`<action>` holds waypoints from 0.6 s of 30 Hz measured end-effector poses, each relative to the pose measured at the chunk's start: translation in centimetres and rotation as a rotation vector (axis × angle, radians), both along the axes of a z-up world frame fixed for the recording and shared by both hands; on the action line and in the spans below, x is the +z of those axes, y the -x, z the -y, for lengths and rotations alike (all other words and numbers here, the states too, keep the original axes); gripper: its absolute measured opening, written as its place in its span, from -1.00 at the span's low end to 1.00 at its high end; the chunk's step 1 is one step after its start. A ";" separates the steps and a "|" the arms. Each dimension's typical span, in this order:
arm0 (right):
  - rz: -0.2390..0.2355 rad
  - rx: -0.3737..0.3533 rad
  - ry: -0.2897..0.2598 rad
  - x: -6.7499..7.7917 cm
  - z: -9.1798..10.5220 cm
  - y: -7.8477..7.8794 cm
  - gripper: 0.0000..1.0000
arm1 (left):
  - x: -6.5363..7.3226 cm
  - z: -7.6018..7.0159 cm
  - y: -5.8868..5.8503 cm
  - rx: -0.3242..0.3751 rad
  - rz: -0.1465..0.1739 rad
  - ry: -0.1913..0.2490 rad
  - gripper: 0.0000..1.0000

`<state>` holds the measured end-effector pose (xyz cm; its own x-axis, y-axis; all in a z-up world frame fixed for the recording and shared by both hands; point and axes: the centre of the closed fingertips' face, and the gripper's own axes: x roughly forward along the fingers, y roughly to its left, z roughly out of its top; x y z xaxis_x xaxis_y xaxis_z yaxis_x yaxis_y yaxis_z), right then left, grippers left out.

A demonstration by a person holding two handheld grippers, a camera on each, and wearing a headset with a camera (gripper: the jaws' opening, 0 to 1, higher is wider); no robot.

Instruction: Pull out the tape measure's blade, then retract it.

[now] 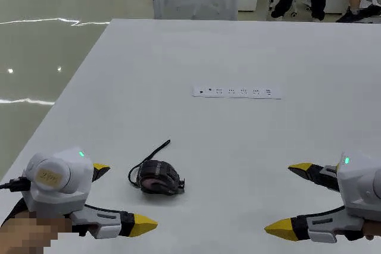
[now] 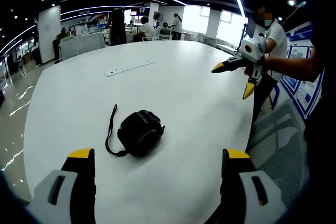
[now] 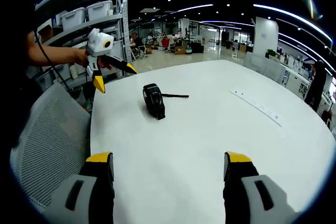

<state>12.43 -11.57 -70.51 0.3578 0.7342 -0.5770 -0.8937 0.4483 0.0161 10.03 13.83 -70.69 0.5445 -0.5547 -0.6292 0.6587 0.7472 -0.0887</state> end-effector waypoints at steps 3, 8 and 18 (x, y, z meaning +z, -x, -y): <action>-0.004 0.003 -0.005 -0.1 0.0 -0.1 0.80 | 0.0 -0.3 -0.1 0.002 0.003 -0.009 0.98; 0.001 0.005 -0.004 0.2 -0.1 0.1 0.83 | 0.4 -0.6 -0.1 0.008 0.014 -0.002 0.98; 0.004 -0.005 -0.012 0.1 0.2 0.0 0.85 | 0.4 -0.9 0.1 0.004 0.014 -0.004 0.98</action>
